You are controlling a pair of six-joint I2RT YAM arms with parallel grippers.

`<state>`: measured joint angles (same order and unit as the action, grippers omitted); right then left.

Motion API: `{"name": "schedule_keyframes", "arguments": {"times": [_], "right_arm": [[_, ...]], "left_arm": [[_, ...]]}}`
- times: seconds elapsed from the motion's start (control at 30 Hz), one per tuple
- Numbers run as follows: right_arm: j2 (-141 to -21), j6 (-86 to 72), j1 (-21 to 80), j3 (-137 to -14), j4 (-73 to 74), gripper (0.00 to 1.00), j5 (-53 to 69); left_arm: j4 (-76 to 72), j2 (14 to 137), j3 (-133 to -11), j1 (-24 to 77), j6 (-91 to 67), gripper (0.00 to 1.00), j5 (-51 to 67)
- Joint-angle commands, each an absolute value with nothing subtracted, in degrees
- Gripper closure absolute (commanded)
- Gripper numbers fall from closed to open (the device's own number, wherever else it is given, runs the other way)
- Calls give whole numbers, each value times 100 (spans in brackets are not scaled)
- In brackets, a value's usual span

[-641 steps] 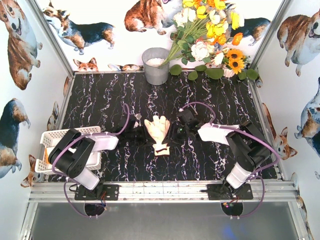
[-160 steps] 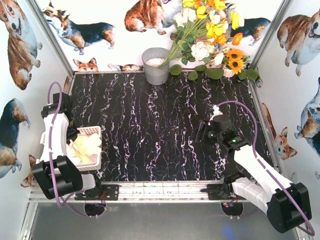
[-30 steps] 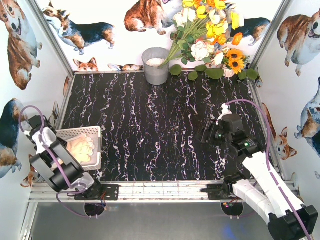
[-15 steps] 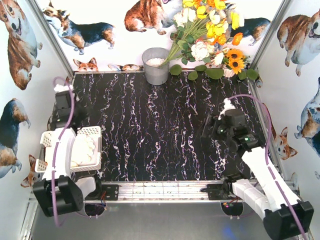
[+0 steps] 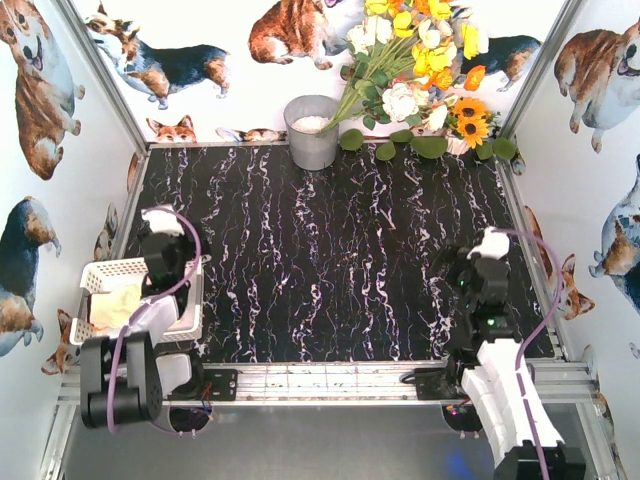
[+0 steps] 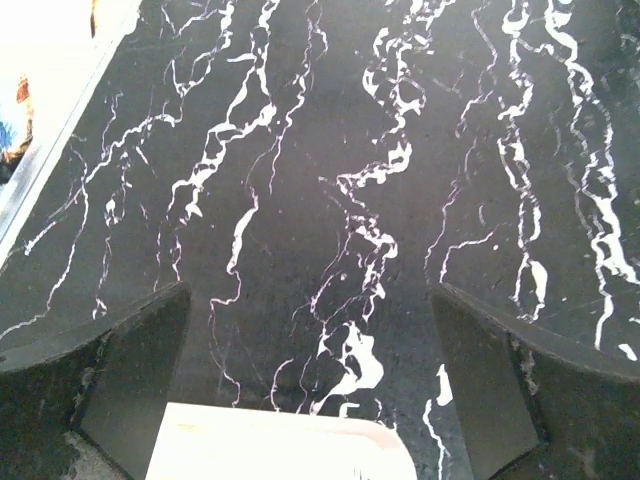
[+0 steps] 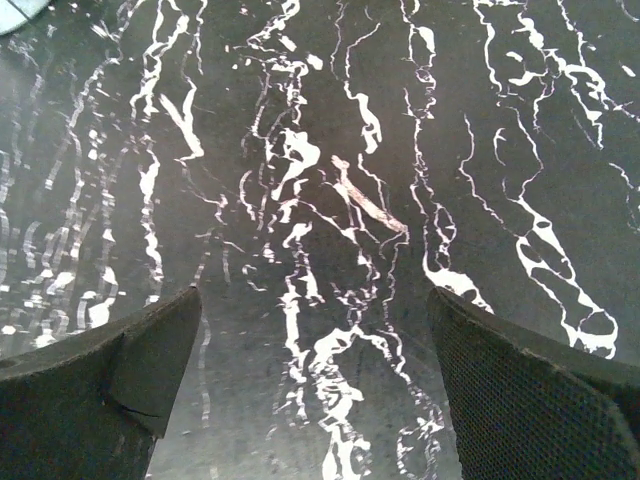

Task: Put the gloves into the storage basket
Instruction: Reset both arms

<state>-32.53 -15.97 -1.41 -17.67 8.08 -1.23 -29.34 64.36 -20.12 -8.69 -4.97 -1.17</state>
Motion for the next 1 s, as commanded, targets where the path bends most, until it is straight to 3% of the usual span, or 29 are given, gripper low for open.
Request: {"name": "schedule_keyframes", "arguments": {"times": [0.0, 0.17, 0.37, 0.57, 0.67, 0.77, 0.87, 0.97], "right_arm": [[-2922, -799, -158, -991, -1362, 0, -108], [-3493, -507, -158, -809, -2194, 0, -274], [-5389, -180, -126, -984, -3552, 0, -57], [-7275, 205, 125, -1596, -4336, 0, 298], [-8459, 256, 322, -1664, -5432, 0, -216], [-8092, 149, 300, -1976, -4189, 0, -272], [-8412, 135, 315, -1691, -5283, 0, -515], [-8219, 99, 309, -1933, -4485, 0, -488]], "left_arm": [[-5050, 6678, -1622, -712, -289, 0, -456], [-5766, 6976, -1095, -417, -241, 0, -638], [-6930, 8162, -1063, -134, 111, 0, -661], [-7080, 8935, -1379, -8, 337, 0, -547], [-6125, 8951, -1857, 25, 238, 0, -911], [-6141, 8911, -1811, 75, 185, 0, -1176], [-6185, 8900, -1793, 92, 185, 0, -1190], [-6202, 8913, -1791, 102, 221, 0, -1135]]}}
